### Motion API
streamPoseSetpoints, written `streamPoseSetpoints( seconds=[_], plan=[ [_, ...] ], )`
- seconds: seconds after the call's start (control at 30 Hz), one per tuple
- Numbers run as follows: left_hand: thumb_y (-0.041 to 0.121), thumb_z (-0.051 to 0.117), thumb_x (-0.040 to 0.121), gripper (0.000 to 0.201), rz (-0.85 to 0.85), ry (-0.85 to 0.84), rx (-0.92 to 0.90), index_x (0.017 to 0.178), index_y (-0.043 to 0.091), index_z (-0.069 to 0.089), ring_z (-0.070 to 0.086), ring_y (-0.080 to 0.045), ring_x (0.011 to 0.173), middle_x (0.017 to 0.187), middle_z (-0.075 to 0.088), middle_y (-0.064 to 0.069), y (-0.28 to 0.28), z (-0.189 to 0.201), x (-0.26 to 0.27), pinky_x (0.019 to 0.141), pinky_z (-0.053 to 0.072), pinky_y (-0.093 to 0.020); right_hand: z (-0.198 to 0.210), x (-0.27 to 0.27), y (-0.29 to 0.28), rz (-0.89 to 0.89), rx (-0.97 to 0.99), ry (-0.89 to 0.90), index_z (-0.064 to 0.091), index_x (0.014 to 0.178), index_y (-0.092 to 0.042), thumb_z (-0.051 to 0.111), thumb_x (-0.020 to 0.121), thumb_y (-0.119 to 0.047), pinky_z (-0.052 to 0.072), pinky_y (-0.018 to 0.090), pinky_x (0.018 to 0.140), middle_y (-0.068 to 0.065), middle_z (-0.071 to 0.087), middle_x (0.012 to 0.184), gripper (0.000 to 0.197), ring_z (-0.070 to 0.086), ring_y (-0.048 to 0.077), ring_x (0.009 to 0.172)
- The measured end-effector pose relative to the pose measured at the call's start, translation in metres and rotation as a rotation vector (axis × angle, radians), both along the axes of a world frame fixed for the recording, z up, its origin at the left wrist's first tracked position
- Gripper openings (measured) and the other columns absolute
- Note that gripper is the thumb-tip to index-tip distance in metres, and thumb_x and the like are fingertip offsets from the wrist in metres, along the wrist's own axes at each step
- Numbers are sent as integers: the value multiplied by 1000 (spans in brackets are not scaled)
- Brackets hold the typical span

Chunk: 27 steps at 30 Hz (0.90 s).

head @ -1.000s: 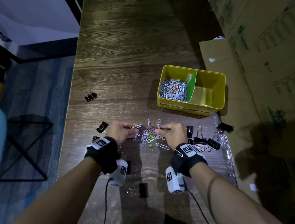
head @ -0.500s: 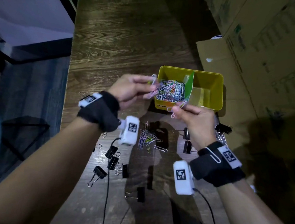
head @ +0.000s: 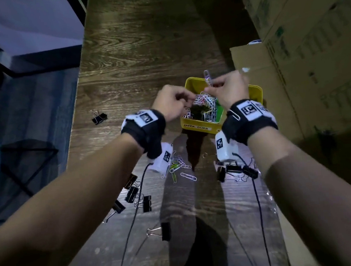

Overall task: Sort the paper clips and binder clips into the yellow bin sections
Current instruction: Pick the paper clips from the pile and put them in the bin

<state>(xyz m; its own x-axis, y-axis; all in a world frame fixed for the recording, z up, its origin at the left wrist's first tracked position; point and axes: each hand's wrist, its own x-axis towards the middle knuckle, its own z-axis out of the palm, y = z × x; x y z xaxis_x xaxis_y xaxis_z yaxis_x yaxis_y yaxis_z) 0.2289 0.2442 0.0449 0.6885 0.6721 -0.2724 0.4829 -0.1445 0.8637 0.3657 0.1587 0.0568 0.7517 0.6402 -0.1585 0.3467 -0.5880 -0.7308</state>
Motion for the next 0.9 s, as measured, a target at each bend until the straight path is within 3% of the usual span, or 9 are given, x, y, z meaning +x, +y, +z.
streamPoseSetpoints(
  seconds=[0.07,0.13,0.2,0.27,0.47,0.53,0.63,0.8,0.9],
  plan=[
    [-11,43,83,39,140,-32,-6,67,19,62,57,-13,59,65,63,0,-1,-8,-25,53,49,-26,-6,-5,11,128,-170,-90,72,103,-14,76,78,-24,52,27,81,9,70,101,27,63,19,89],
    [-7,49,82,34,62,54,112,67,21,64,58,-15,61,63,63,4,-3,-16,-49,60,46,-22,-8,-9,17,255,-307,-97,68,112,-14,76,79,-24,52,28,84,11,68,111,35,63,23,98],
    [-5,52,82,33,-232,253,254,92,21,68,62,-15,86,90,68,2,-6,-30,-68,75,47,-21,-6,-16,16,308,-341,-90,62,121,-16,75,79,-24,48,32,92,9,62,124,45,59,24,110],
    [-6,49,78,58,-542,473,356,126,26,51,49,-17,111,122,52,0,-13,-49,-81,90,45,-31,-1,-26,10,296,-258,-104,61,123,-19,73,81,-24,44,34,99,6,60,128,44,55,23,116],
    [11,51,85,61,-941,657,608,140,19,26,32,-29,118,133,27,-10,-39,-70,-99,92,43,-46,-15,-91,-48,453,82,-53,73,90,-17,74,77,-15,50,27,80,-1,68,82,13,60,11,76],
    [11,45,89,52,-960,618,584,139,14,28,35,-30,117,132,30,-13,-43,-66,-110,92,42,-45,-42,-110,-73,575,-81,-17,69,96,-19,75,77,-17,52,34,82,0,66,91,20,60,12,80],
    [-1,46,80,67,-852,588,565,141,18,23,36,-26,118,134,31,-10,-42,-66,-131,94,44,-41,-74,-128,-103,652,-445,-46,47,130,-19,71,81,-30,45,39,98,5,50,128,56,52,22,115],
    [11,60,70,81,-600,701,446,141,16,21,35,-32,119,132,29,-13,-60,-68,-140,100,41,-44,-79,-160,-103,566,-563,-7,8,148,-4,75,69,-53,26,41,113,14,19,145,115,19,33,136],
    [22,71,69,77,-476,693,332,134,11,32,42,-36,115,126,31,-16,-80,-73,-123,97,42,-47,-77,-171,-86,549,-565,-35,20,144,3,76,74,-32,30,41,110,18,27,135,96,26,36,130]
  ],
)
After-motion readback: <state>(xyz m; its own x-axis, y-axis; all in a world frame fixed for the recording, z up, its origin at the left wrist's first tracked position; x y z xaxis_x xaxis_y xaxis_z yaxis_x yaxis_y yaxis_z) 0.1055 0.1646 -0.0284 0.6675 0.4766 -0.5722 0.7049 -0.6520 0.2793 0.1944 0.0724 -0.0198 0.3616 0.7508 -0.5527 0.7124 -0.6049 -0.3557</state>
